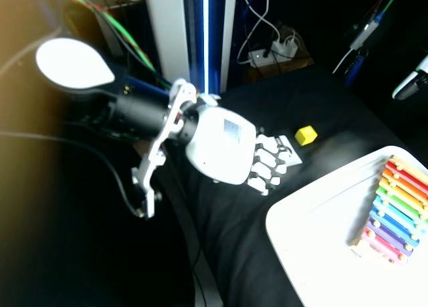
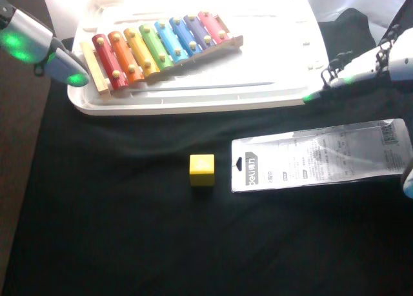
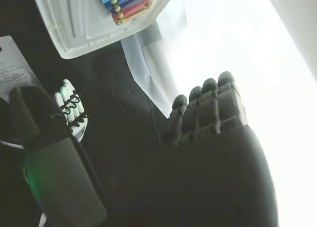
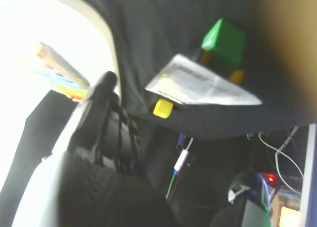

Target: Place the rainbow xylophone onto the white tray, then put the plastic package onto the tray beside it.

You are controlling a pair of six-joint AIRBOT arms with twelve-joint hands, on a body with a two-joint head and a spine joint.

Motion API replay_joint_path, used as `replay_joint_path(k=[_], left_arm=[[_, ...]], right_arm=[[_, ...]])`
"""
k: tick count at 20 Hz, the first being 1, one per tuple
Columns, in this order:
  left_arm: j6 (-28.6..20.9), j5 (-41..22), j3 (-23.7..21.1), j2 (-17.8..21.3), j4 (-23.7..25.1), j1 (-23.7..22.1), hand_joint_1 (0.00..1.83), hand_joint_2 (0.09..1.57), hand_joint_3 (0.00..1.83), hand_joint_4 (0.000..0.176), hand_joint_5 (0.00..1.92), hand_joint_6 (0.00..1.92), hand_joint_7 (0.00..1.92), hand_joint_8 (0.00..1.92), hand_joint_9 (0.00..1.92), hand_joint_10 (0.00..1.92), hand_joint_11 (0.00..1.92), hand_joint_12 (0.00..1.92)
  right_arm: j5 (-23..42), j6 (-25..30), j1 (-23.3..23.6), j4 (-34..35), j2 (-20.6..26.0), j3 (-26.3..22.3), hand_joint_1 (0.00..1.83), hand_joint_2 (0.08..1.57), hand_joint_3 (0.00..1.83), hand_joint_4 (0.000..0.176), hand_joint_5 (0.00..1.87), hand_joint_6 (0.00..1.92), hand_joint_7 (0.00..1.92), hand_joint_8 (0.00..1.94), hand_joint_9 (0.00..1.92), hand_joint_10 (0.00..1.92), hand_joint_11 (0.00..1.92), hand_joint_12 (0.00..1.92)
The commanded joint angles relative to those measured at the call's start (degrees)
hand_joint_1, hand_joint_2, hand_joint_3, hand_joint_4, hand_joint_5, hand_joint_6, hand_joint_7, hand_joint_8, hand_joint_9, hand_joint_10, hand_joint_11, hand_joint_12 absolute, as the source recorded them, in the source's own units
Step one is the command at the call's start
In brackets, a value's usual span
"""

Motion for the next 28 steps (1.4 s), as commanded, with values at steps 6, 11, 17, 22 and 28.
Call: replay_joint_path(k=[6,11,17,22,28], left_arm=[[0.17,-4.47,-0.55,0.62,-1.92,0.36,0.91,0.65,0.00,0.006,0.00,0.00,0.00,0.00,0.00,0.00,0.00,0.00],[0.17,-4.45,-0.85,0.77,-2.10,1.09,0.89,0.66,0.00,0.000,0.00,0.00,0.00,0.00,0.00,0.00,0.00,0.00],[0.17,-4.48,-1.16,0.74,-2.13,2.03,0.93,0.67,0.01,0.035,0.00,0.00,0.00,0.00,0.00,0.00,0.00,0.00],[0.24,-4.65,-1.24,0.57,-2.29,2.74,0.97,0.64,0.00,0.009,0.00,0.00,0.00,0.00,0.00,0.00,0.00,0.00],[0.60,-4.88,-1.24,0.24,-2.76,3.46,0.95,0.63,0.00,0.023,0.00,0.00,0.00,0.00,0.00,0.00,0.00,0.00]], right_arm=[[-0.78,0.30,-0.37,3.47,-0.03,-0.19,0.55,0.62,0.00,0.000,0.14,0.01,0.17,0.00,0.22,0.01,0.27,0.16],[-2.04,0.30,-0.95,3.39,-0.18,0.03,0.54,0.62,0.00,0.000,0.14,0.00,0.18,0.00,0.27,0.00,0.14,0.64],[-3.47,0.29,-2.06,3.09,-1.68,1.09,0.54,0.61,0.00,0.000,0.13,0.01,0.18,0.01,0.27,0.02,0.15,0.69],[-4.36,0.29,-3.21,2.85,-3.25,2.24,0.55,0.61,0.00,0.000,0.15,0.00,0.19,0.00,0.23,0.01,0.22,0.35],[-4.74,0.29,-4.86,2.85,-4.09,2.69,0.57,0.62,0.00,0.000,0.11,0.00,0.16,0.00,0.18,0.00,0.25,0.15]])
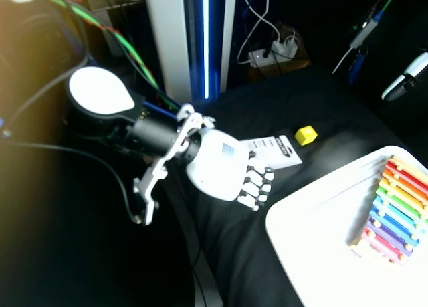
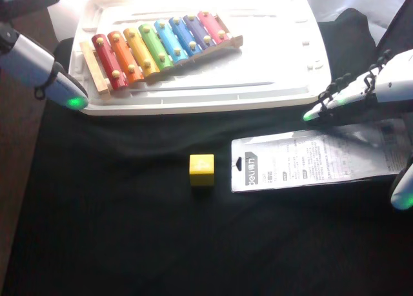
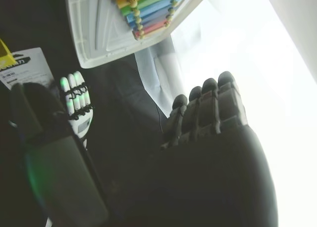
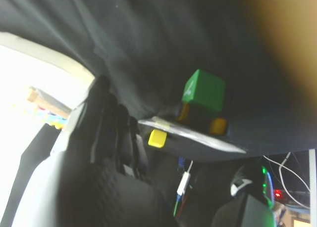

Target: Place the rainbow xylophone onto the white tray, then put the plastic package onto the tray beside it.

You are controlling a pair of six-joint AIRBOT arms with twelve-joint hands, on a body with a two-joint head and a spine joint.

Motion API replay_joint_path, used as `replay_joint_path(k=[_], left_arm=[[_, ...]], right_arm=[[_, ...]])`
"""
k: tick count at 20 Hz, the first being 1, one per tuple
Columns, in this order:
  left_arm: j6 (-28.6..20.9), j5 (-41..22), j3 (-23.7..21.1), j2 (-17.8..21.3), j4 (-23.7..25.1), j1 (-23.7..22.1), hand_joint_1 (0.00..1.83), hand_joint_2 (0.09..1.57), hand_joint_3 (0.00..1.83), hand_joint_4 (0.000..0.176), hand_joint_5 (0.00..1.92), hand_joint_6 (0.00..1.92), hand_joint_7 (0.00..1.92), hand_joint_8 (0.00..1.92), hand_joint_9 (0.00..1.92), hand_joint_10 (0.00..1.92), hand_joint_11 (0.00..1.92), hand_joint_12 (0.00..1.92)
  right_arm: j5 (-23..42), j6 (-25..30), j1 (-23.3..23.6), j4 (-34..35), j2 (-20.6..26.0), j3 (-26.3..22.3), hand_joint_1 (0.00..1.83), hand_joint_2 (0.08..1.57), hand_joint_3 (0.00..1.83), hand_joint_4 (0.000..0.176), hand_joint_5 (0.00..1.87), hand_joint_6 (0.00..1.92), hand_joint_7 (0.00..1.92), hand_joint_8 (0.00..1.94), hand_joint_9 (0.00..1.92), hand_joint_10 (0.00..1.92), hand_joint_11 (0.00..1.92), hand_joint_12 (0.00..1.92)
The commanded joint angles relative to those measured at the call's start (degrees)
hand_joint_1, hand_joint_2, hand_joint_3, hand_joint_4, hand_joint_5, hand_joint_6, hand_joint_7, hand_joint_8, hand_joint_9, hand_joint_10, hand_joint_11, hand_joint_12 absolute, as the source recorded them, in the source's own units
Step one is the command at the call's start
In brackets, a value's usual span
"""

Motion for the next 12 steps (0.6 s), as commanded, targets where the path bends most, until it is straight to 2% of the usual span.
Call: replay_joint_path(k=[1,4,7,8,9,10,11,12], left_arm=[[0.22,-4.36,0.00,-0.04,-1.78,-0.28,0.97,0.63,0.00,0.032,0.00,0.00,0.00,0.00,0.00,0.00,0.00,0.00],[1.62,-4.58,0.00,-0.34,-3.18,0.29,0.98,0.63,0.00,0.035,0.00,0.00,0.00,0.00,0.00,0.00,0.00,0.00],[1.75,-4.69,0.00,-0.38,-3.38,0.47,0.98,0.64,0.00,0.020,0.00,0.00,0.00,0.00,0.00,0.00,0.00,0.00],[1.75,-4.70,0.00,-0.38,-3.41,0.50,0.99,0.64,0.00,0.005,0.00,0.00,0.00,0.00,0.00,0.00,0.00,0.00],[1.76,-4.70,0.00,-0.38,-3.41,0.52,0.98,0.64,0.00,0.000,0.00,0.00,0.00,0.00,0.00,0.00,0.00,0.00],[1.76,-4.70,0.00,-0.42,-3.41,0.66,0.99,0.64,0.00,0.028,0.00,0.00,0.00,0.00,0.00,0.00,0.00,0.00],[1.76,-4.70,0.00,-0.46,-3.41,0.72,0.98,0.64,0.00,0.013,0.00,0.00,0.00,0.00,0.00,0.00,0.00,0.00],[1.76,-4.70,0.00,-0.52,-3.41,0.80,0.97,0.63,0.00,0.007,0.00,0.00,0.00,0.00,0.00,0.00,0.00,0.00]], right_arm=[[0.38,0.23,0.11,2.93,-0.20,0.17,0.56,0.62,0.00,0.000,0.11,0.00,0.17,0.00,0.19,0.01,0.27,0.16],[0.39,0.23,-0.41,2.93,-0.29,0.18,0.55,0.62,0.00,0.000,0.11,0.00,0.16,0.00,0.19,0.00,0.28,0.15],[0.39,0.23,-0.63,2.93,-0.69,0.36,0.61,0.63,0.00,0.000,0.12,0.00,0.17,0.00,0.19,0.00,0.27,0.14],[0.39,0.23,-0.63,2.93,-0.80,0.42,0.66,0.65,0.01,0.000,0.11,0.00,0.16,0.00,0.19,0.00,0.28,0.14],[0.39,0.23,-0.63,2.93,-0.86,0.46,0.70,0.65,0.01,0.000,0.11,0.00,0.15,0.00,0.18,0.00,0.27,0.13],[0.39,0.23,-0.63,2.93,-0.92,0.47,0.73,0.66,0.01,0.000,0.13,0.01,0.17,0.01,0.19,0.00,0.29,0.13],[0.39,0.23,-0.63,2.93,-0.94,0.47,0.74,0.67,0.01,0.000,0.13,0.01,0.17,0.01,0.19,0.01,0.29,0.13],[0.39,0.23,-0.63,2.93,-0.97,0.47,0.78,0.69,0.02,0.000,0.13,0.01,0.17,0.01,0.20,0.01,0.28,0.13]])
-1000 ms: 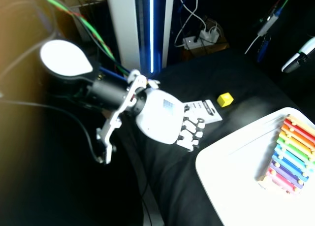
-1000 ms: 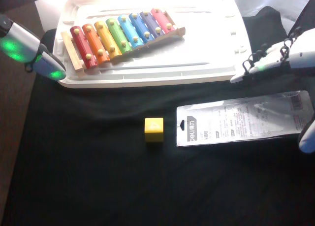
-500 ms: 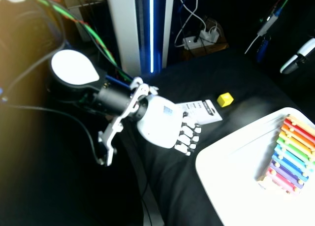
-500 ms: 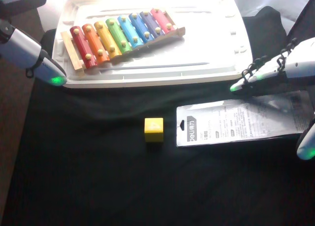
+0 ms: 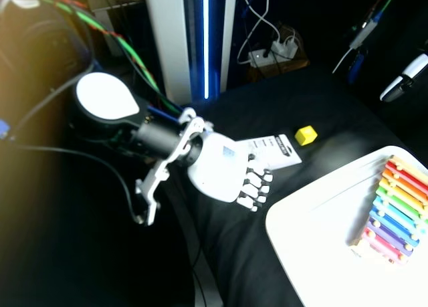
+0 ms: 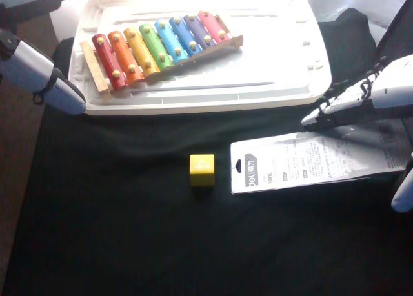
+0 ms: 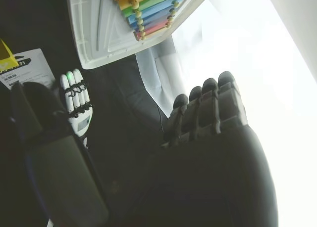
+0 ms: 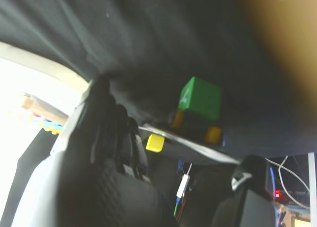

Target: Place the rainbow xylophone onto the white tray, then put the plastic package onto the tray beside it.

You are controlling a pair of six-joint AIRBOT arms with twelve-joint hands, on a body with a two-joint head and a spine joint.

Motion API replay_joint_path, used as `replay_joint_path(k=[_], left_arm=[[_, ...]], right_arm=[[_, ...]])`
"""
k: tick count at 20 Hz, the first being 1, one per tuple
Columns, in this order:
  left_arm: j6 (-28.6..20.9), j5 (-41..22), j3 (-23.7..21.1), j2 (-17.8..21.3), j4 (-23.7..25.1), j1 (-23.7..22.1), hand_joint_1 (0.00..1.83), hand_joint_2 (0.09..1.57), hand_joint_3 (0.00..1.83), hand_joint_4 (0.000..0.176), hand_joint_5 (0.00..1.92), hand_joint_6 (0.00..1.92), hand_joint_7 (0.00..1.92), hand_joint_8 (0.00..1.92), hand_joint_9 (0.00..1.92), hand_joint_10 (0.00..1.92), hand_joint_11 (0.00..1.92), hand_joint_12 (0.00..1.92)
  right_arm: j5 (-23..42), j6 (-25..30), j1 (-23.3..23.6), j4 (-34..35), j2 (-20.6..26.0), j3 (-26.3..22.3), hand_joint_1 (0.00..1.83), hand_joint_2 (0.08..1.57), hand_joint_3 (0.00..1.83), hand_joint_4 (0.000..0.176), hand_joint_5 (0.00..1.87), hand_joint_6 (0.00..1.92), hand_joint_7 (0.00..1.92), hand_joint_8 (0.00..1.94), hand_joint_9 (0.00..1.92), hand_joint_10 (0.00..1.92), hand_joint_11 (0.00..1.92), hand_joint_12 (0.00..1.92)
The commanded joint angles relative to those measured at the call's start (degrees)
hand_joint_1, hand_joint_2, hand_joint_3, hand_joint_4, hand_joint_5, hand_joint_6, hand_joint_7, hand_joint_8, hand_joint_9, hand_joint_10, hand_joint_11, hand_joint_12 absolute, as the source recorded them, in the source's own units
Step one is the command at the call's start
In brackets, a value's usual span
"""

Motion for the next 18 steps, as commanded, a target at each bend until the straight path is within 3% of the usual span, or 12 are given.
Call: replay_joint_path(k=[1,2,7,8,9,10,12,13,14,15,17,18], left_arm=[[0.21,-4.38,0.00,-0.34,-1.58,-0.26,0.98,0.62,0.00,0.005,0.00,0.00,0.00,0.00,0.00,0.00,0.00,0.00],[0.21,-4.38,0.00,-0.36,-1.59,-0.22,0.96,0.62,0.00,0.000,0.00,0.00,0.00,0.00,0.00,0.00,0.00,0.00],[0.21,-4.48,0.00,-0.46,-1.75,0.06,0.94,0.61,0.00,0.042,0.00,0.00,0.00,0.00,0.00,0.00,0.00,0.00],[0.21,-4.52,0.00,-0.47,-1.83,0.11,0.93,0.62,0.00,0.030,0.00,0.00,0.00,0.00,0.00,0.00,0.00,0.00],[0.21,-4.55,0.00,-0.47,-1.93,0.14,0.91,0.62,0.00,0.032,0.00,0.00,0.00,0.00,0.00,0.00,0.00,0.00],[0.21,-4.57,0.00,-0.47,-1.99,0.19,0.93,0.61,0.00,0.062,0.00,0.00,0.00,0.00,0.00,0.00,0.00,0.00],[0.21,-4.62,0.00,-0.47,-2.11,0.39,0.90,0.61,0.00,0.085,0.00,0.00,0.00,0.00,0.00,0.00,0.00,0.00],[0.21,-4.68,0.00,-0.50,-2.23,0.49,0.88,0.61,0.00,0.077,0.00,0.00,0.00,0.00,0.00,0.00,0.00,0.00],[0.21,-4.71,0.00,-0.50,-2.26,0.52,0.90,0.62,0.00,0.048,0.00,0.00,0.00,0.00,0.00,0.00,0.00,0.00],[0.21,-4.71,0.00,-0.51,-2.26,0.53,0.91,0.63,0.00,0.035,0.00,0.00,0.00,0.00,0.00,0.00,0.00,0.00],[0.21,-4.71,0.01,-0.51,-2.28,0.55,0.90,0.64,0.01,0.045,0.00,0.00,0.00,0.00,0.00,0.00,0.00,0.00],[0.21,-4.71,0.01,-0.52,-2.32,0.59,0.88,0.63,0.00,0.057,0.00,0.00,0.00,0.00,0.00,0.00,0.00,0.00]], right_arm=[[0.63,0.21,0.49,2.80,-0.07,0.06,0.81,0.70,0.02,0.000,0.13,0.00,0.17,0.00,0.19,0.00,0.27,0.12],[0.63,0.21,0.49,2.80,-0.11,0.08,0.86,0.71,0.02,0.000,0.14,0.01,0.17,0.00,0.19,0.00,0.27,0.11],[0.64,0.21,0.49,2.81,-0.22,0.08,0.92,0.76,0.01,0.000,0.20,0.01,0.23,0.01,0.27,0.01,0.37,0.12],[0.64,0.21,0.49,2.81,-0.23,0.08,0.95,0.76,0.00,0.000,0.22,0.01,0.25,0.01,0.33,0.01,0.46,0.15],[0.64,0.21,0.49,2.81,-0.24,0.08,0.96,0.77,0.00,0.000,0.23,0.01,0.26,0.00,0.33,0.01,0.48,0.16],[0.64,0.21,0.49,2.81,-0.28,0.07,0.96,0.78,0.01,0.000,0.24,0.01,0.26,0.01,0.33,0.01,0.47,0.15],[0.64,0.21,0.49,2.81,-0.35,0.08,0.97,0.80,0.01,0.000,0.27,0.02,0.28,0.01,0.37,0.02,0.49,0.16],[0.64,0.21,0.49,2.82,-0.37,0.08,0.97,0.81,0.00,0.000,0.29,0.01,0.31,0.01,0.41,0.02,0.51,0.15],[0.64,0.21,0.49,2.82,-0.39,0.08,0.99,0.82,0.00,0.000,0.35,0.01,0.37,0.01,0.46,0.01,0.54,0.17],[0.64,0.21,0.49,2.83,-0.39,0.08,0.98,0.83,0.01,0.000,0.37,0.01,0.39,0.01,0.48,0.02,0.55,0.17],[0.64,0.21,0.50,2.83,-0.42,0.12,1.01,0.96,0.01,0.000,0.47,0.01,0.48,0.01,0.59,0.02,0.62,0.23],[0.64,0.21,0.50,2.83,-0.44,0.14,1.07,1.03,0.00,0.000,0.56,0.02,0.61,0.01,0.75,0.01,0.63,0.47]])
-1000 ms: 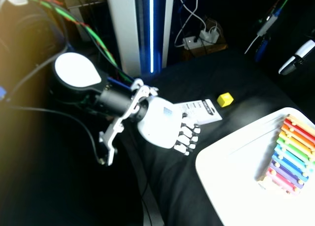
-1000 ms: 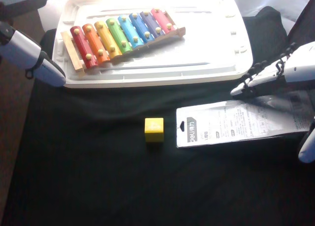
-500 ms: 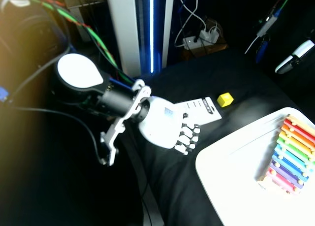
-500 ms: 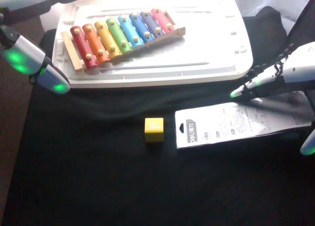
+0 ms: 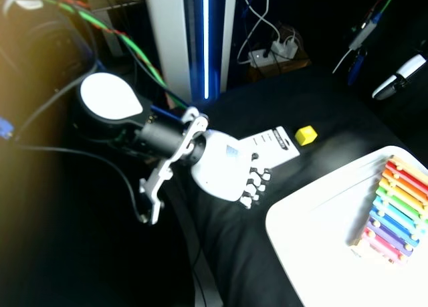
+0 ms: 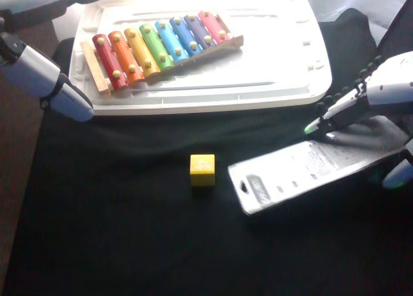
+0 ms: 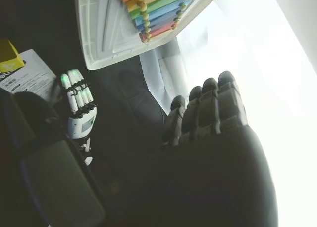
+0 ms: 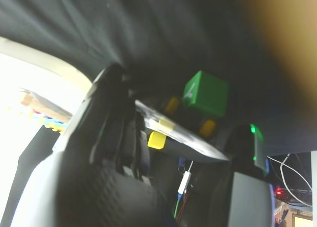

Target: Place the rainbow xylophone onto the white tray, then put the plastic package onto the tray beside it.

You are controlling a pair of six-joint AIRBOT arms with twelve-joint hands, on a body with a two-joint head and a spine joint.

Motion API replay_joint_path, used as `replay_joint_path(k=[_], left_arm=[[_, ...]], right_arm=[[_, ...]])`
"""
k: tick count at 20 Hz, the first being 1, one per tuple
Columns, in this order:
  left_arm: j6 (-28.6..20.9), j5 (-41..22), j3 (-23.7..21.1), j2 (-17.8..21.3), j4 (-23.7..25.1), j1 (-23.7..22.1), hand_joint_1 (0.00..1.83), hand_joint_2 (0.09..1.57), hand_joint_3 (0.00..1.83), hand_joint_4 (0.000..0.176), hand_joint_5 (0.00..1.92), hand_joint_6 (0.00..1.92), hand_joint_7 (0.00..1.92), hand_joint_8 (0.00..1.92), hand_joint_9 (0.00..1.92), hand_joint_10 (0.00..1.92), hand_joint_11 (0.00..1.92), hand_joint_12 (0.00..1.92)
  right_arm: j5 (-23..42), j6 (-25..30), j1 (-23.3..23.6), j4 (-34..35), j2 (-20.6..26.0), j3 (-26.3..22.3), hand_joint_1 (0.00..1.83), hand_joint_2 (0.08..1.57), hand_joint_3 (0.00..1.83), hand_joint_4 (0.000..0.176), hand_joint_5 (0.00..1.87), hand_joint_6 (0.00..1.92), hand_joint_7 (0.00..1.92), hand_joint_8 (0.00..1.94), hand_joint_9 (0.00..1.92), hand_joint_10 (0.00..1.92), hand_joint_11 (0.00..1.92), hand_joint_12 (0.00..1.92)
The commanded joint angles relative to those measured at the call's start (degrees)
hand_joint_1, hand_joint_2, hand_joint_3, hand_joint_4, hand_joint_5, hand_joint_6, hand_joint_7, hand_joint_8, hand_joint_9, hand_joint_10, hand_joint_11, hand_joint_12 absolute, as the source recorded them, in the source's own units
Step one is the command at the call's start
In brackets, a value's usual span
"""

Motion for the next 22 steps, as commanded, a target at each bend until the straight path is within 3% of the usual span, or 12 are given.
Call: replay_joint_path(k=[1,2,3,4,6,8,10,12,14,17,18,22], left_arm=[[0.11,-4.42,0.01,-0.02,-1.63,-0.37,0.88,0.63,0.01,0.052,0.00,0.00,0.00,0.00,0.00,0.00,0.00,0.00],[0.33,-4.42,0.01,-0.07,-1.90,-0.21,0.90,0.64,0.01,0.059,0.00,0.00,0.00,0.00,0.00,0.00,0.00,0.00],[0.79,-4.42,0.01,-0.13,-2.47,0.05,0.90,0.64,0.01,0.058,0.00,0.00,0.00,0.00,0.00,0.00,0.00,0.00],[0.93,-4.42,0.02,-0.18,-2.69,0.27,0.89,0.64,0.01,0.058,0.00,0.00,0.00,0.00,0.00,0.00,0.00,0.00],[0.94,-4.42,0.04,-0.22,-2.75,0.46,0.88,0.65,0.01,0.051,0.00,0.00,0.00,0.00,0.00,0.00,0.00,0.00],[0.94,-4.42,0.04,-0.27,-2.77,0.59,0.89,0.65,0.01,0.063,0.00,0.00,0.00,0.00,0.00,0.00,0.00,0.00],[0.94,-4.41,0.04,-0.28,-2.78,0.60,0.89,0.66,0.01,0.041,0.00,0.00,0.00,0.00,0.00,0.00,0.00,0.00],[0.94,-4.40,0.03,-0.28,-2.78,0.67,0.89,0.65,0.00,0.079,0.00,0.00,0.00,0.00,0.00,0.00,0.00,0.00],[0.94,-4.36,0.03,-0.33,-2.79,0.83,0.88,0.66,0.01,0.079,0.00,0.00,0.00,0.00,0.00,0.00,0.00,0.00],[0.94,-4.34,0.04,-0.48,-2.79,0.92,0.91,0.64,0.00,0.088,0.00,0.00,0.00,0.00,0.00,0.00,0.00,0.00],[0.95,-4.33,0.04,-0.52,-2.79,0.99,0.91,0.64,0.00,0.089,0.00,0.00,0.00,0.00,0.00,0.00,0.00,0.00],[0.95,-4.19,0.04,-0.59,-2.82,1.29,0.89,0.62,0.00,0.097,0.00,0.00,0.00,0.00,0.00,0.00,0.00,0.00]], right_arm=[[0.75,0.27,0.48,1.90,-0.15,0.23,1.07,1.08,0.00,0.000,0.64,0.01,0.68,0.01,0.82,0.01,0.62,0.63],[0.74,0.27,0.48,1.93,-0.24,0.30,1.09,1.12,0.01,0.000,0.74,0.03,0.95,0.16,0.89,0.73,0.73,1.24],[0.74,0.27,0.48,1.98,-0.28,0.34,1.20,1.16,0.00,0.000,0.82,0.93,0.89,0.96,0.89,1.02,0.78,1.44],[0.74,0.27,0.48,1.98,-0.30,0.35,1.13,1.20,0.00,0.000,0.80,1.18,0.88,1.13,0.94,1.37,0.89,1.64],[0.74,0.27,0.48,2.18,-0.26,0.36,1.11,1.21,0.00,0.000,0.79,1.25,0.89,1.35,1.02,1.63,1.04,1.75],[0.74,0.27,0.48,2.37,-0.23,0.36,1.11,1.22,0.00,0.000,0.78,1.26,0.87,1.10,1.01,1.48,1.04,1.69],[0.74,0.27,0.48,2.56,-0.27,0.36,1.10,1.23,0.00,0.000,0.76,1.30,0.88,1.56,1.06,1.78,1.12,1.87],[0.74,0.27,0.48,3.08,-0.24,0.36,1.11,1.22,0.00,0.000,0.77,1.28,0.89,1.75,1.09,1.90,1.18,1.91],[0.74,0.26,0.49,4.09,-0.09,0.36,1.11,1.22,0.00,0.000,0.79,1.26,0.92,1.77,1.13,1.89,1.19,1.92],[0.75,-0.36,0.49,6.72,0.12,0.36,1.24,1.15,0.00,0.000,0.89,1.09,0.94,1.12,1.12,1.10,1.02,1.54],[0.75,-1.26,0.50,7.96,0.14,0.36,1.17,1.14,0.00,0.000,0.91,1.06,0.93,1.70,1.12,1.73,1.14,1.85],[0.77,-5.84,0.52,14.18,0.46,0.34,1.15,1.15,0.00,0.000,0.91,1.08,0.94,1.88,1.21,1.92,1.29,1.92]])
